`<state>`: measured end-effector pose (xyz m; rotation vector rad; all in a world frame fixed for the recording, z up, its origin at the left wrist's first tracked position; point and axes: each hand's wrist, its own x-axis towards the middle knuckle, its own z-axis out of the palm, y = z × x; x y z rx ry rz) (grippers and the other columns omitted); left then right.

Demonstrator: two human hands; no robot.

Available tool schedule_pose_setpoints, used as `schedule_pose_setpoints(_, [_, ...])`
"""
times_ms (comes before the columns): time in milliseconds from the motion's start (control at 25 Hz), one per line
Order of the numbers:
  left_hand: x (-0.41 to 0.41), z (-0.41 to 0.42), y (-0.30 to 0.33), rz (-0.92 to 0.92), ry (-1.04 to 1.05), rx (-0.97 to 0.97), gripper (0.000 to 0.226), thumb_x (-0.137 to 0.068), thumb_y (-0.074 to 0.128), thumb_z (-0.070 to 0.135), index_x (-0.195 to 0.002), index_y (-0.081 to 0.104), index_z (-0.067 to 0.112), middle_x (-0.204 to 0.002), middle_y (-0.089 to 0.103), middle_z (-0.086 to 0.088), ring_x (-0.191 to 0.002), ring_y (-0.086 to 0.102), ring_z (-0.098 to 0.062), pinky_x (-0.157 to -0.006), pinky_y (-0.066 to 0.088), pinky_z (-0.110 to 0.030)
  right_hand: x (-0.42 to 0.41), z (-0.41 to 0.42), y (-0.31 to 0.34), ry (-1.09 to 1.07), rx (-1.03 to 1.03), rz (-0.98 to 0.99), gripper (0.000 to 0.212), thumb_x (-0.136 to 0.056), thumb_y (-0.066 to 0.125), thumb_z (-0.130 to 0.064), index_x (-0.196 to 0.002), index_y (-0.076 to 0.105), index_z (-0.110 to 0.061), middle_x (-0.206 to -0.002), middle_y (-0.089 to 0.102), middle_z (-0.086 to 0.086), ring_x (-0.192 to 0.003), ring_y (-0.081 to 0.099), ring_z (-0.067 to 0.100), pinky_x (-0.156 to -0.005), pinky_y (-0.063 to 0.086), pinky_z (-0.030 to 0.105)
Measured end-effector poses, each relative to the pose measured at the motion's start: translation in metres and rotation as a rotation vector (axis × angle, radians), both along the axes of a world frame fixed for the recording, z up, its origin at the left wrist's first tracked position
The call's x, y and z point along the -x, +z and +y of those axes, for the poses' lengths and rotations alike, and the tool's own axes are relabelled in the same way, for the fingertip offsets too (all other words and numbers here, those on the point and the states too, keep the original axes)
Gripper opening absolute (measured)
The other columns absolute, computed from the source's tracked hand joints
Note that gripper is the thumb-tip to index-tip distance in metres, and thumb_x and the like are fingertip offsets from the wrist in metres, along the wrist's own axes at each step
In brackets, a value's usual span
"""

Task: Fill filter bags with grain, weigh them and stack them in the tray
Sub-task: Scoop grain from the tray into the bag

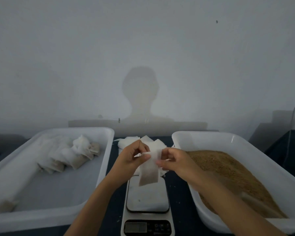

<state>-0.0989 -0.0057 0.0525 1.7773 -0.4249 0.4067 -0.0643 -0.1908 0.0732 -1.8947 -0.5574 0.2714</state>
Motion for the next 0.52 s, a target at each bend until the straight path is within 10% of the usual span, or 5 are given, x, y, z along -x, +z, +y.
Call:
schedule_pose_setpoints(240, [0.003, 0.007, -0.038, 0.106, 0.19, 0.061, 0.009, -0.095, 0.05, 0.004, -0.088, 0.05, 0.011, -0.107, 0.063, 0.004, -0.093, 0.06, -0.014, -0.076, 0.05, -0.023, 0.0, 0.027, -0.039, -0.209, -0.135, 0.025, 0.007, -0.088, 0.064, -0.01, -0.085, 0.058, -0.007, -0.086, 0.069, 0.006, -0.078, 0.068, 0.015, -0.06, 0.057, 0.022])
schedule_pose_setpoints(520, [-0.008, -0.003, -0.069, 0.181, 0.352, -0.022, 0.021, -0.096, 0.044, 0.002, -0.11, 0.043, 0.018, -0.089, 0.059, -0.003, -0.067, 0.055, 0.0, -0.056, 0.041, -0.006, -0.007, 0.036, -0.07, -0.325, 0.042, -0.145, 0.008, -0.09, 0.062, -0.012, -0.091, 0.055, -0.012, -0.092, 0.066, 0.006, -0.087, 0.064, 0.017, -0.077, 0.055, 0.032])
